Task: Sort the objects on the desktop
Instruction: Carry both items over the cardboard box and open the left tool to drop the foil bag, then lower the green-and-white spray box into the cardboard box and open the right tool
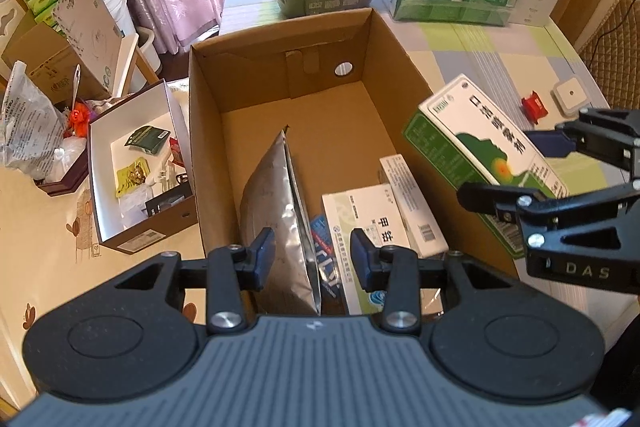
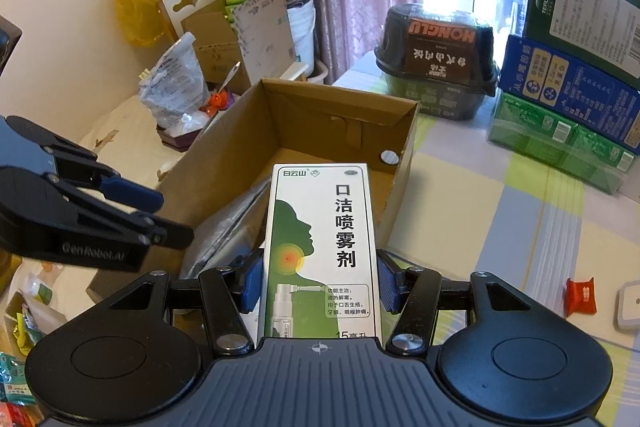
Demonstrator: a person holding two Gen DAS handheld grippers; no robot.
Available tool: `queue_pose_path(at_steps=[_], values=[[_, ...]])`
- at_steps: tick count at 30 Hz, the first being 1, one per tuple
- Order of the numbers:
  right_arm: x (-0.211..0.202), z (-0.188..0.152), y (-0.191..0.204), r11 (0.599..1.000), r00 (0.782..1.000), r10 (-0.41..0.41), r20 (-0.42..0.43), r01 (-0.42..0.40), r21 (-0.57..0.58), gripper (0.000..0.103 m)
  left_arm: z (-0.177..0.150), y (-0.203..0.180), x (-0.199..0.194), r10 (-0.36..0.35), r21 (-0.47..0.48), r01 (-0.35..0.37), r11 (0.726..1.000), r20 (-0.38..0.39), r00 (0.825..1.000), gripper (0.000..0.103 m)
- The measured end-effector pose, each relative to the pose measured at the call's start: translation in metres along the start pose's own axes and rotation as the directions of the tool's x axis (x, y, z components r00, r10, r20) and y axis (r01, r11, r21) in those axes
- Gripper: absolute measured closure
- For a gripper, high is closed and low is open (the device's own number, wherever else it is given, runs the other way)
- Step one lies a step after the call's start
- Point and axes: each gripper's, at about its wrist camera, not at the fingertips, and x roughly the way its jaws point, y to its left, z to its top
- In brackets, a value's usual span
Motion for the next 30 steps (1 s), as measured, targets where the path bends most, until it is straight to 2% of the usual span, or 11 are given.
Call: queue_pose_path(at_steps=[10, 16, 25, 30], values=[[-0.002, 0.003, 0.011, 1.0, 1.0, 0.008, 0.0, -0.008, -0.009, 0.05, -0.008, 0.0, -0.007, 0.006, 0.006, -0.006, 1.0, 0.006, 1.0, 0.064], [0.004, 0.003, 0.015, 1.0, 1.0, 0.016, -0.011, -0.016, -0.006, 0.05, -0.012, 0.005, -0.011, 0.021, 0.008, -0.022, 1.0, 0.011, 1.0, 0.051], [0.018, 0.006, 0.017, 0.999, 0.999, 0.032, -0.026, -0.032, 0.015, 0.05, -0.017, 0.019, -0.011, 0.035, -0.008, -0.035, 0.999, 0.011, 0.999, 0.045], [0.021, 0.013, 0.01, 0.994, 0.997, 0.072, 0.025, -0.074, 0.078, 0.05, -0.023, 0.022, -0.005, 0.027, -0.014, -0.027, 1.0, 0.004, 1.0, 0.042]])
